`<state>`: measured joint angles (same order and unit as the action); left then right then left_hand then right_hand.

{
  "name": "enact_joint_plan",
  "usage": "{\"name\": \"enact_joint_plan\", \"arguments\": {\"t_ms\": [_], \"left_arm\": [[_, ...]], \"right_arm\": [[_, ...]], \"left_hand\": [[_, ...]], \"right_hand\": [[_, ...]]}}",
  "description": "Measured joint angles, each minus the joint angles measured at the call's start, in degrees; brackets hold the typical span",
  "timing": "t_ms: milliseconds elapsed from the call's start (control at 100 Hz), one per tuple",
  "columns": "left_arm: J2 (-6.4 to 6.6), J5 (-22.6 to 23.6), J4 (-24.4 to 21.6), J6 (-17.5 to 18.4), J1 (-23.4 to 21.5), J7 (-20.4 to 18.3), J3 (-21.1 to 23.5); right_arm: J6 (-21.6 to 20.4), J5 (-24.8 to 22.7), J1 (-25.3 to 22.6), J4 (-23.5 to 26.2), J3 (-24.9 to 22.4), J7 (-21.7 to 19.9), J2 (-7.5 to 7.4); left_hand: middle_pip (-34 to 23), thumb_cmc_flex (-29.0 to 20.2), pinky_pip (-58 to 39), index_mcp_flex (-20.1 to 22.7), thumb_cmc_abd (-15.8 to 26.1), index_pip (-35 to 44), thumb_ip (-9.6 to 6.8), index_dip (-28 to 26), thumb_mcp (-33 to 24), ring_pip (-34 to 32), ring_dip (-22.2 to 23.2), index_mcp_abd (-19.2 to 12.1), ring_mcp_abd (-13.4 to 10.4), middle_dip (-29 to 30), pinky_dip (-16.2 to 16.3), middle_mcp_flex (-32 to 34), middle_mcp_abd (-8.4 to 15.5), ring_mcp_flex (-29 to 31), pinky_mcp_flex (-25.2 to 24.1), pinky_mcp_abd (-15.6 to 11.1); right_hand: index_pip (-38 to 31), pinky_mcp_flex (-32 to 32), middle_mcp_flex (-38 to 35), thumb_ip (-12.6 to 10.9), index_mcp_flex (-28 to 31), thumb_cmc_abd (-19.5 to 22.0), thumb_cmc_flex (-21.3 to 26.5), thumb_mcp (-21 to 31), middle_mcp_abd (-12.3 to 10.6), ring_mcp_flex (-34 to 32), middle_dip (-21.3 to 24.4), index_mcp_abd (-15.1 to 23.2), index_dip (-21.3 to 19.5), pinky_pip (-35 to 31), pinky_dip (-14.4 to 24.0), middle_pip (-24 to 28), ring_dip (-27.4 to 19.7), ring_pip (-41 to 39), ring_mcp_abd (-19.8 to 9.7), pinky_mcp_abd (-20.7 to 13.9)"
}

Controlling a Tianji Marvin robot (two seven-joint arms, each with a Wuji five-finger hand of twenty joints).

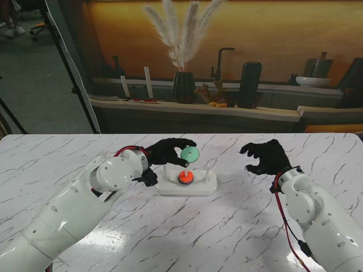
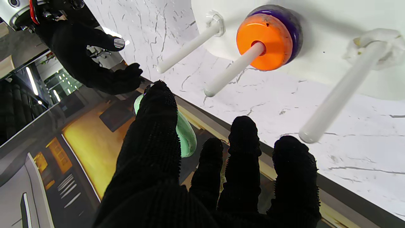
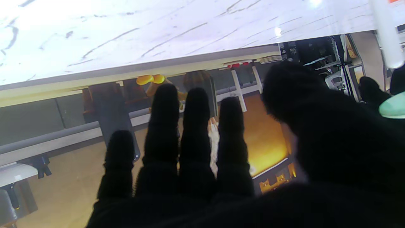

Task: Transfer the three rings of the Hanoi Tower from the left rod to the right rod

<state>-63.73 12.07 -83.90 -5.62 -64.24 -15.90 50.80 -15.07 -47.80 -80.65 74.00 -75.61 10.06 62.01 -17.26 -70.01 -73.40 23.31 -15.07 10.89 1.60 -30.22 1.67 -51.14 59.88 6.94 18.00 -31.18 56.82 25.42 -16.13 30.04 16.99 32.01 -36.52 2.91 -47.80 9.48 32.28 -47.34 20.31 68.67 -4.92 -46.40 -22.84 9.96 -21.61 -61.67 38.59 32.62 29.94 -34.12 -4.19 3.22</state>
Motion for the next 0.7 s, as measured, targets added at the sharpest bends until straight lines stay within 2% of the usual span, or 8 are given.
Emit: {"name": "enact_joint_plan", "arguments": {"t_ms": [400,700], "left_arm": [[-1.55,-2.1,3.0,0.0,3.1,1.5,-4.0],[-2.07,-2.0,4.4,0.0,4.1,1.9,-5.8]], "right_arm": [[0.2,-0.8,-0.3,-0.1,-1.3,0.0,-0.14],[0.7,-1.9,-0.5,-0.1,-1.9,0.3,-0.34]], "left_hand": [[0.0,0.0,0.0,0.0,0.0,0.0,0.0,0.0,0.0,-0.1,0.5,0.0,0.0,-0.5,0.5,0.0,0.0,0.0,0.0,0.0],[0.0,0.0,0.0,0.0,0.0,0.0,0.0,0.0,0.0,-0.1,0.5,0.0,0.0,-0.5,0.6,0.0,0.0,0.0,0.0,0.0]], "right_hand": [[0.0,0.0,0.0,0.0,0.0,0.0,0.0,0.0,0.0,0.0,0.0,0.0,0.0,0.0,0.0,0.0,0.0,0.0,0.0,0.0],[0.0,0.1,0.0,0.0,0.0,0.0,0.0,0.0,0.0,0.0,0.0,0.0,0.0,0.0,0.0,0.0,0.0,0.0,0.0,0.0]]}}
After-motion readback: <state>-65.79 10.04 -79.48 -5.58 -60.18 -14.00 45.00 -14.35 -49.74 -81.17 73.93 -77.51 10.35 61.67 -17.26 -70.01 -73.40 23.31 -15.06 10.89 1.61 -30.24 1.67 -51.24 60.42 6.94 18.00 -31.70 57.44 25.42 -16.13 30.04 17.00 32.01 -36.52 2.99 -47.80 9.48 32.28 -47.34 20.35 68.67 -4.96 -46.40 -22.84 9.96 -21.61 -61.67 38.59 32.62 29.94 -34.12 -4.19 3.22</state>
